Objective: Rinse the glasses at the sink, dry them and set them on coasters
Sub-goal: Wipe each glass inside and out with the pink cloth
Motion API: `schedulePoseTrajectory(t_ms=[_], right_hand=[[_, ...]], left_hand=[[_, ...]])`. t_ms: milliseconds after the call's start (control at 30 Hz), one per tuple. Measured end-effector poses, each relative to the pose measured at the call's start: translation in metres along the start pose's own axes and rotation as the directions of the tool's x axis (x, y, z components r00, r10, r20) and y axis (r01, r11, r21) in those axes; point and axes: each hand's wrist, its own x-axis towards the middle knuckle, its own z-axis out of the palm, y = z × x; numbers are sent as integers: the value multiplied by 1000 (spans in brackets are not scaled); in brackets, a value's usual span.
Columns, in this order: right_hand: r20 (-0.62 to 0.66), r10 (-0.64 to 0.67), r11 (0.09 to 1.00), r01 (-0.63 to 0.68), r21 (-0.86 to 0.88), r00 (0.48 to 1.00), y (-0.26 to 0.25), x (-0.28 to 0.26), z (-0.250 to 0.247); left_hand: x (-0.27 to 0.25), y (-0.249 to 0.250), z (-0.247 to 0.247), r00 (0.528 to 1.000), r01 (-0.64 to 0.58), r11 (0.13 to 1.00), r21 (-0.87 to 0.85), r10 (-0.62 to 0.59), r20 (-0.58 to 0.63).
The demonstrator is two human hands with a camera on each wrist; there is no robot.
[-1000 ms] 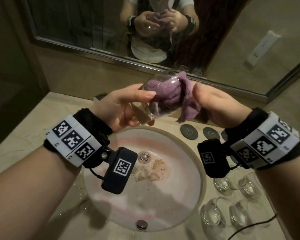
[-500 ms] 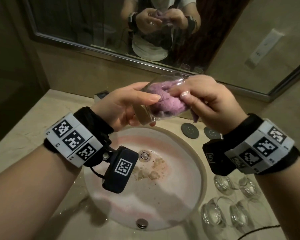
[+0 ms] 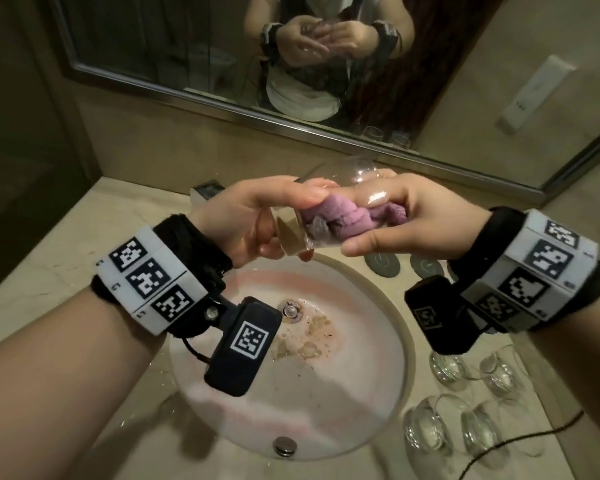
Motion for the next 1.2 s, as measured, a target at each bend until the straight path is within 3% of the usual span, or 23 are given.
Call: schedulePoseTrajectory(t_ms=[67, 133, 167, 233, 300, 400, 467, 533, 600, 633, 733, 833, 900, 967, 1033, 1133, 1200], right_hand=[[28, 69, 967, -74, 245, 997, 1, -3, 3], [89, 85, 937, -110, 331, 992, 3, -3, 3], [107, 66, 962, -91, 256, 992, 4, -4, 1], [89, -12, 996, 20, -89, 996, 6, -3, 0], [32, -103, 911, 107, -398, 994, 11, -1, 1], [-68, -173, 881, 124, -457, 983, 16, 4, 14], [-184, -146, 944, 81, -319, 972, 17, 7, 25], [-263, -12, 999, 22, 38, 965, 13, 8, 31], [-245, 124, 910, -12, 415, 961, 13, 7, 33], [-226, 164, 858, -26, 514, 960, 13, 7, 33], [-197, 237, 779, -65, 624, 951, 12, 8, 29], [-268, 261, 836, -78, 543, 927, 13, 7, 26], [-309, 173, 943, -67, 326, 935, 14, 6, 28], [-265, 33, 996, -55, -75, 964, 16, 8, 33], [-139, -55, 944, 6, -329, 989, 14, 14, 38], [-43, -28, 908, 8, -419, 999, 13, 30, 49], [-34, 118, 926, -123, -357, 992, 13, 38, 59]], left_hand=[[0, -1, 1, 999, 16, 1000, 4, -16, 36], [1, -1, -1, 999, 3, 1000, -19, -2, 44], [0, -1, -3, 999, -2, 998, -56, 4, 36], [1, -3, -8, 1000, 24, 981, -193, -22, 11], [3, -4, -8, 999, 53, 951, -306, -54, 4], [5, -4, -2, 995, 81, 939, -334, -96, -30], [7, -5, 1, 992, 94, 936, -339, -116, -44], [10, -8, 1, 990, 70, 946, -316, -105, -96], [10, -7, 3, 990, 19, 969, -246, -54, -134], [11, -7, 4, 989, -18, 981, -195, -11, -148], [11, -3, 4, 960, -76, 997, -19, 68, -273], [9, -7, 5, 944, -109, 981, 161, 153, -294], [5, -15, 4, 939, -90, 964, 249, 165, -303], [-2, -30, -1, 950, 29, 997, 66, -7, -311], [-11, -45, -7, 961, 107, 981, -160, -143, -235], [-19, -62, -16, 947, 79, 981, -178, -130, -294], [-23, -73, -18, 871, 29, 999, 27, -12, -491]])
